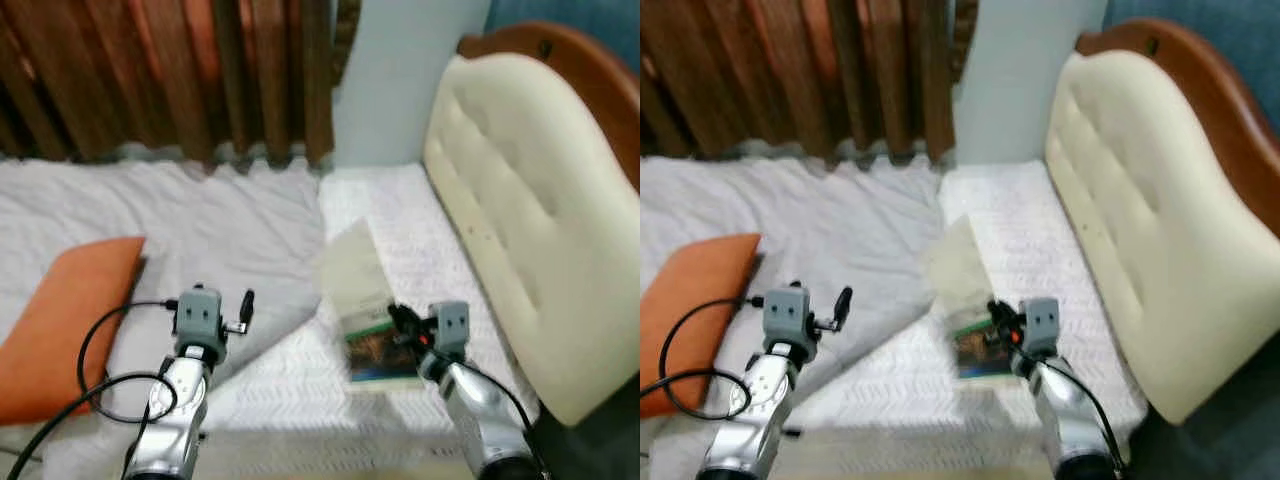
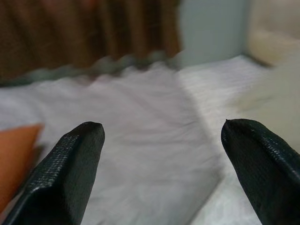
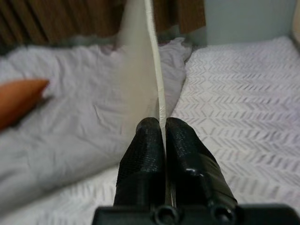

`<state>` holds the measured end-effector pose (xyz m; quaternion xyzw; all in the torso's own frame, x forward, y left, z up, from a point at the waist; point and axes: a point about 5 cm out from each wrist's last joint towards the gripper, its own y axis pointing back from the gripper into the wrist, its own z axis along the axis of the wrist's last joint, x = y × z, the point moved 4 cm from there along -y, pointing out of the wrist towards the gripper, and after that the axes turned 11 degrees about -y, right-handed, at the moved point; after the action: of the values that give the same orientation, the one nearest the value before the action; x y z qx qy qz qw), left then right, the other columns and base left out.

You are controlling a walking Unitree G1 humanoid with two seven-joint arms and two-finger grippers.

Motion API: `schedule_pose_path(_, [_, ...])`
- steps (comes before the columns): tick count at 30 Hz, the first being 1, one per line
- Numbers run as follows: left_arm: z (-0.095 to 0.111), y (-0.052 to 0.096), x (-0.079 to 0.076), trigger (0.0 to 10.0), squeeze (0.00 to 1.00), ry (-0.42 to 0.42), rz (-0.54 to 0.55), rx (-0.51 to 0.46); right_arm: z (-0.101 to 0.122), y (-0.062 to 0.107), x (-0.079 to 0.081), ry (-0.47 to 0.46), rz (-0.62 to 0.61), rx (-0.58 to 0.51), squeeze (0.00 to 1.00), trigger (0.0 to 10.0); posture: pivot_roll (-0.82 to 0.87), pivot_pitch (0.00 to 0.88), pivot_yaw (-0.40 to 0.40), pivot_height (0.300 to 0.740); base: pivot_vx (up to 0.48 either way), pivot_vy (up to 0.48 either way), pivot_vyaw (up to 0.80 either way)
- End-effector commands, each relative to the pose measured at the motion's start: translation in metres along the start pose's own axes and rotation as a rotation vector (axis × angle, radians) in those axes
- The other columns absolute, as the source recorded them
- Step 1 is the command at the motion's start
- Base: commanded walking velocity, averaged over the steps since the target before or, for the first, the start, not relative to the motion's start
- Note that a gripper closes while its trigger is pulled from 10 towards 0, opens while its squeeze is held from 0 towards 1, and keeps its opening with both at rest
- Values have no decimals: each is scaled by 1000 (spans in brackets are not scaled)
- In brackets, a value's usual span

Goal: Clean up the room

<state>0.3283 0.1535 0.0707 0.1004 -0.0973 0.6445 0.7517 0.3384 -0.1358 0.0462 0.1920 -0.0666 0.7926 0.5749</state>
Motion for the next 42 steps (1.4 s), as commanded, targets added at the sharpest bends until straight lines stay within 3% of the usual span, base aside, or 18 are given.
schedule_pose_path(1, [5,4,-6,10000,0,-10,-77,-19,26,-15,10,-114,29,-75,0,0,53,107,27,740,0,0,0])
schedule_pose_path(2, [8,8,-8,10000,0,-15,-114,-28,29,-19,15,-197,37,-83,0,0,59,126,32,740,0,0,0])
schedule_pose_path(3, [8,8,-8,10000,0,-15,-114,-28,29,-19,15,-197,37,-83,0,0,59,126,32,740,0,0,0])
schedule_pose_path(5, [21,21,-16,10000,0,-10,-258,-47,29,-32,27,-388,83,-56,0,0,123,283,84,740,0,0,0])
schedule_pose_path(8, [27,27,-19,10000,0,-8,-307,-52,28,-36,32,-436,102,-45,0,0,123,283,84,740,0,0,0])
schedule_pose_path(9, [29,32,-20,10000,0,-11,-361,-41,20,-42,33,-527,98,-3,0,0,129,342,108,740,0,0,0])
schedule_pose_path(12, [34,41,-16,10000,0,-15,-393,-34,10,-45,36,-601,96,36,0,0,157,419,136,740,0,0,0])
schedule_pose_path(14, [36,59,-7,10000,0,-29,-435,1,-18,-42,32,-636,34,143,0,0,177,489,134,740,0,0,0])
schedule_pose_path(17, [34,70,-2,10000,0,-34,-436,29,-29,-37,23,-605,-23,187,0,0,191,499,139,740,0,0,0])
schedule_pose_path(21, [35,74,-1,10000,0,-33,-435,35,-29,-35,17,-580,-47,193,0,0,201,501,140,740,0,0,0])
schedule_pose_path(23, [40,86,1,10000,0,-24,-432,59,-9,-35,-11,-431,-134,161,0,0,202,513,135,740,0,0,0])
schedule_pose_path(27, [43,91,-1,10000,0,-13,-438,80,14,-38,-27,-312,-185,100,0,0,194,513,128,740,0,0,0])
schedule_pose_path(33, [45,100,-16,10000,0,-9,-467,63,48,-39,-48,-237,-268,8,0,0,188,509,116,740,0,0,0])
schedule_pose_path(36, [42,108,-25,10000,0,-39,-489,54,56,-38,-54,-223,-296,-11,0,0,181,508,104,740,0,0,0])
schedule_pose_path(38, [35,118,-42,10000,0,-108,-523,18,66,-33,-67,-217,-354,-38,0,0,173,511,92,740,0,0,0])
schedule_pose_path(42, [30,120,-56,10000,0,-129,-542,-8,71,-28,-78,-213,-398,-48,0,0,161,518,84,740,0,0,0])
